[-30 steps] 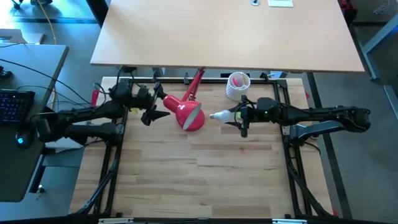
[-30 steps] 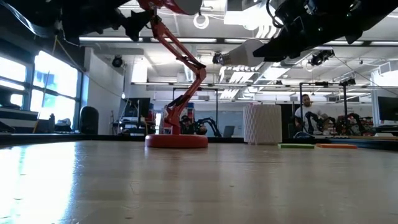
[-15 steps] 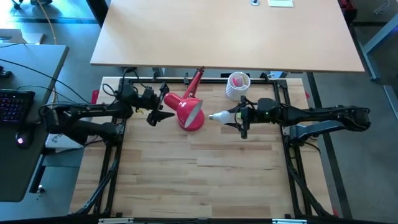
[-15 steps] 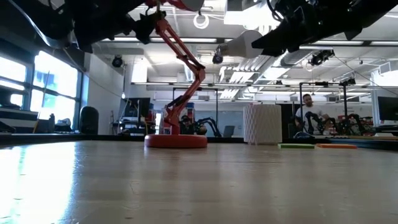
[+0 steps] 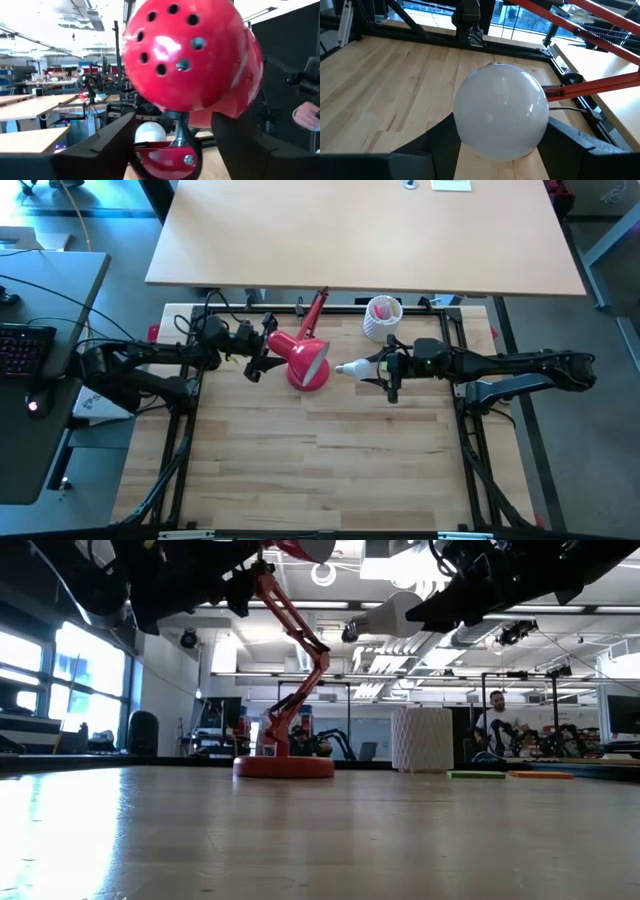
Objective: Screw lightbulb
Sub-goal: Insert the lightbulb into the red lamp
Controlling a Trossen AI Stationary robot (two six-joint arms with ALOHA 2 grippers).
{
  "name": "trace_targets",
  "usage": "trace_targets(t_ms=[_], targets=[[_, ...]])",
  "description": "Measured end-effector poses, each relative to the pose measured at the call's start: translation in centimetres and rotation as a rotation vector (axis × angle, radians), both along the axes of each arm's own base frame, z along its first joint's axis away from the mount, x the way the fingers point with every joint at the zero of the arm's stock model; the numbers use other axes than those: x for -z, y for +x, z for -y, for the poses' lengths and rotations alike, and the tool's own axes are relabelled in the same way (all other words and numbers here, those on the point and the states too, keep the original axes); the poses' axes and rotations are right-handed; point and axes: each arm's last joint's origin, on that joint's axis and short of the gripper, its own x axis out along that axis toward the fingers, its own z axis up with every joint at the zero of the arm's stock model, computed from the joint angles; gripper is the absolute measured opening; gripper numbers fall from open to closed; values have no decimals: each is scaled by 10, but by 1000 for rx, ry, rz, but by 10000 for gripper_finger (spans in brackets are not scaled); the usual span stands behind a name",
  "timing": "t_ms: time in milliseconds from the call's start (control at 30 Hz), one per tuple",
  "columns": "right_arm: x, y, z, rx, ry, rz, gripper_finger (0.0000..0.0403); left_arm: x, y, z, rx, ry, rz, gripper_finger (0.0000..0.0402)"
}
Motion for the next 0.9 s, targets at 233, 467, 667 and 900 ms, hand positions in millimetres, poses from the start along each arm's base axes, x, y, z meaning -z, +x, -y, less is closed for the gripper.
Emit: trace_targets(t_ms=[233, 467, 667, 900], targets=[[0, 0, 0, 1, 3, 0, 224, 20, 9, -5, -16, -32, -92, 209], [0, 0, 0, 5, 2, 0, 224, 42, 18, -6, -22, -95, -192, 163], [1, 0, 0, 6, 4, -15, 224, 52, 14, -14, -7, -185, -301, 161], [1, 0, 0, 6, 3, -15, 224, 51, -1, -34, 108, -296, -332, 165]])
